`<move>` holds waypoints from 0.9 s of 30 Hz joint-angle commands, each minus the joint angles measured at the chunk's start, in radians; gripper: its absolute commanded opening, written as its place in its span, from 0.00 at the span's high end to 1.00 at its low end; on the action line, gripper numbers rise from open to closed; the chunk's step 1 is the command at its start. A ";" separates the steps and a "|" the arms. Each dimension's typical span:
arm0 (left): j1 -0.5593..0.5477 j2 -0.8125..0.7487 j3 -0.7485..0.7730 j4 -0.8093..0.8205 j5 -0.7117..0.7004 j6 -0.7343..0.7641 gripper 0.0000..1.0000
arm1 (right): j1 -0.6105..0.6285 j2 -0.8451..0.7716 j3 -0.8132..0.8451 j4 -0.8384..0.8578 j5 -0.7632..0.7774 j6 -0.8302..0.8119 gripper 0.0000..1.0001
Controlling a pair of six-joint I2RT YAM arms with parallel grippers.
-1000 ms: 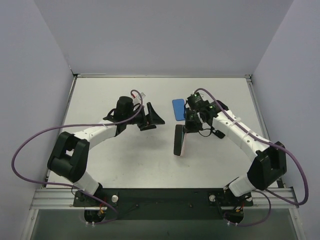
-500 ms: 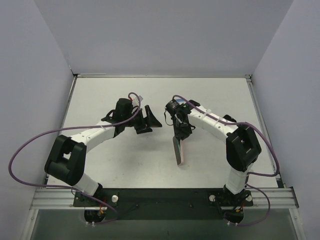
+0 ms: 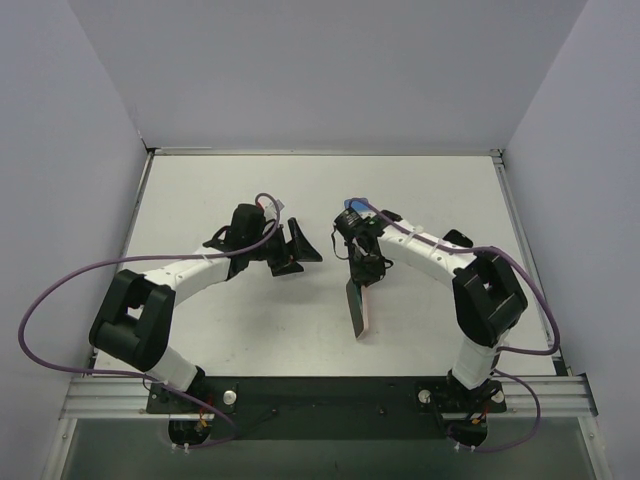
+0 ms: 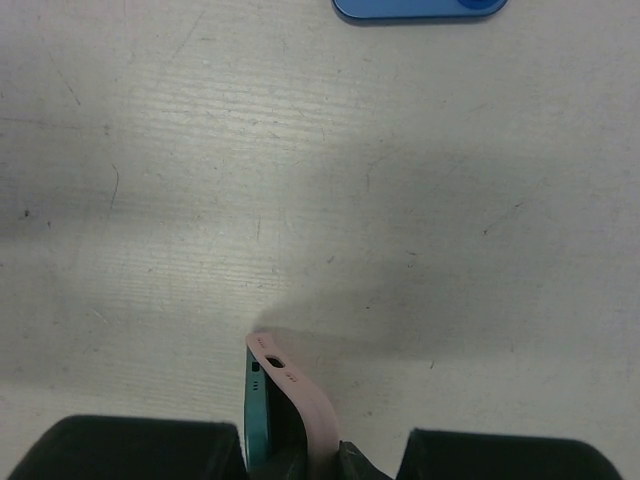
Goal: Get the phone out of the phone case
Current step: Remove the phone case from the phone.
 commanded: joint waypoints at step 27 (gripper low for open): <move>-0.083 0.059 -0.060 0.123 -0.055 -0.171 0.16 | 0.094 0.168 -0.166 0.053 -0.106 0.051 0.85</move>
